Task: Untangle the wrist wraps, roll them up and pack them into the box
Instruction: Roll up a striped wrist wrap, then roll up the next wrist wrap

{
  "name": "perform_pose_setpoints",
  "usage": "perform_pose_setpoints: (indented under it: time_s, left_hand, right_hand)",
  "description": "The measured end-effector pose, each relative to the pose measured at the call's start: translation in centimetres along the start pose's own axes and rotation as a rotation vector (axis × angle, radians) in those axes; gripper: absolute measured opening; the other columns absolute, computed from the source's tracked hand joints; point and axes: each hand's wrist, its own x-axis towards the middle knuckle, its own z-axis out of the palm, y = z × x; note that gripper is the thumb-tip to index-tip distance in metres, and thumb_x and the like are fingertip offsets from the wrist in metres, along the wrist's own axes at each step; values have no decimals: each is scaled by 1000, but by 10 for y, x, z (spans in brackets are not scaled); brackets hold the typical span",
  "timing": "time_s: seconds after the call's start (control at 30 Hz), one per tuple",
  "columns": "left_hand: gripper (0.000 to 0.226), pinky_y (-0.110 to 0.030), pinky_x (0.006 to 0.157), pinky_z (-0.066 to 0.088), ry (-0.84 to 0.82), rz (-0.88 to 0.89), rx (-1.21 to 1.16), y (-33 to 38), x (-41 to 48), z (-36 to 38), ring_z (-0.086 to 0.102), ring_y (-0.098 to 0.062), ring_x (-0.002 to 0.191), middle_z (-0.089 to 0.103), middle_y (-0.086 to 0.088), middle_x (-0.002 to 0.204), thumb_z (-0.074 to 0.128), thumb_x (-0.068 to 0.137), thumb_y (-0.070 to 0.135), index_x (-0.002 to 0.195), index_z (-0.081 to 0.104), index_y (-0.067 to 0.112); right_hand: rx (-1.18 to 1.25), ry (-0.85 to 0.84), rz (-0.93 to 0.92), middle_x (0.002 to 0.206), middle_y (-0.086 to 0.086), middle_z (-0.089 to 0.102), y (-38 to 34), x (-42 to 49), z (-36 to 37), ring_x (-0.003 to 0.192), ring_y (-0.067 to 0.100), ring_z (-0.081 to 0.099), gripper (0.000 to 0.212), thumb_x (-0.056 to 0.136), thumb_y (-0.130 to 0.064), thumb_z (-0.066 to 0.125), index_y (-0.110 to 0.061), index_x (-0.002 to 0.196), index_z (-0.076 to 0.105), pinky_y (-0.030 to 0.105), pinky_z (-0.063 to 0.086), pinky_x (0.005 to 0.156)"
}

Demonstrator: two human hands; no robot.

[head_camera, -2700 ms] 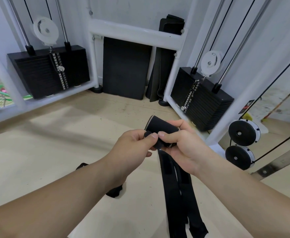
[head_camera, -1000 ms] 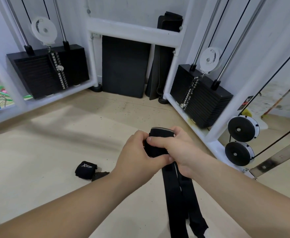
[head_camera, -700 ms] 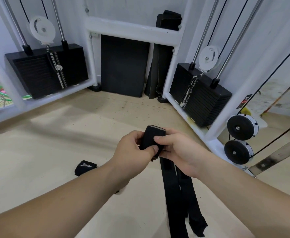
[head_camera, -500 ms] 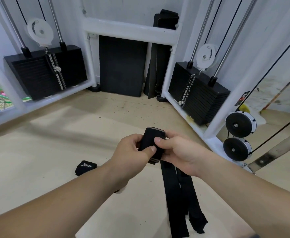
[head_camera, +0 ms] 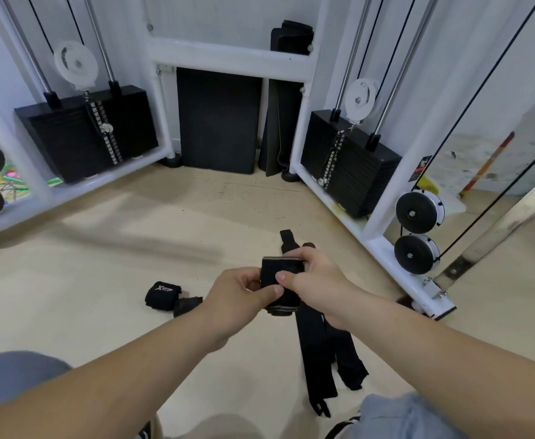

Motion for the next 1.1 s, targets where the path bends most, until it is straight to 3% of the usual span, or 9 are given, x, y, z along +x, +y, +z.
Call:
perform_pose_setpoints:
  time_s: [0.07,0.17,0.3,0.43,0.53,0.63,0.77,0.97,1.1]
  left_hand:
    - [16,-31,75,50,59,-63,27,-14,-5,2,62,-12,70,72,-2,75,82,91,24,106,79,19]
    - [33,-35,82,56,137,-130,47,-30,-9,4,68,-18,84,76,-8,101,85,87,36,110,65,23]
    - [29,-43,91,61,165,-187,-7,-43,-8,8,75,-26,104,74,-8,110,74,96,40,113,65,18]
    - [28,-39,79,62,157,-269,-51,-67,9,9,78,-24,93,75,-10,111,61,104,32,114,66,6]
    - [17,-34,70,56,187,-322,-33,-94,27,1,72,-20,82,74,-11,110,57,104,23,111,66,10]
    - [18,-38,77,58,201,-413,-59,-120,54,-13,70,-21,84,73,-12,111,55,103,16,112,68,9]
    - [21,-40,81,57,165,-513,-25,-156,93,-27,67,-24,89,72,-16,113,53,99,9,115,67,9]
    - [12,-37,73,48,148,-567,86,-210,152,-44,59,-28,86,61,-12,100,51,101,9,106,60,16]
    - [18,-38,79,56,165,-574,119,-242,182,-52,70,-34,102,69,-10,108,56,100,14,115,66,16]
  right_hand:
    - [-5,-15,31,118,10,74,6,-4,-2,105,25,74,38,89,-10,83,-19,121,63,34,62,84]
    - [62,-1,94,117,13,74,9,-2,-2,103,29,77,48,84,-10,88,-13,125,62,46,65,90]
    - [144,-3,207,108,19,79,17,15,15,99,35,79,35,85,-13,86,-5,114,68,52,67,84]
    - [184,-15,349,108,19,79,50,48,48,96,35,79,43,82,-20,88,-5,117,70,47,67,80]
    - [245,-37,443,113,22,76,80,73,71,98,37,78,47,80,-19,81,-4,122,67,49,67,84]
    - [303,-62,513,117,24,74,105,100,86,98,39,77,41,84,-12,71,-3,124,66,44,66,76]
    - [242,-47,571,110,23,76,135,133,100,92,36,79,32,85,-7,76,-1,115,66,41,65,68]
    - [47,74,580,111,21,74,187,188,124,98,36,76,34,82,-12,85,0,108,66,47,65,89]
    - [-24,96,522,115,18,71,215,214,147,96,32,72,49,79,-20,89,-1,116,62,36,58,74]
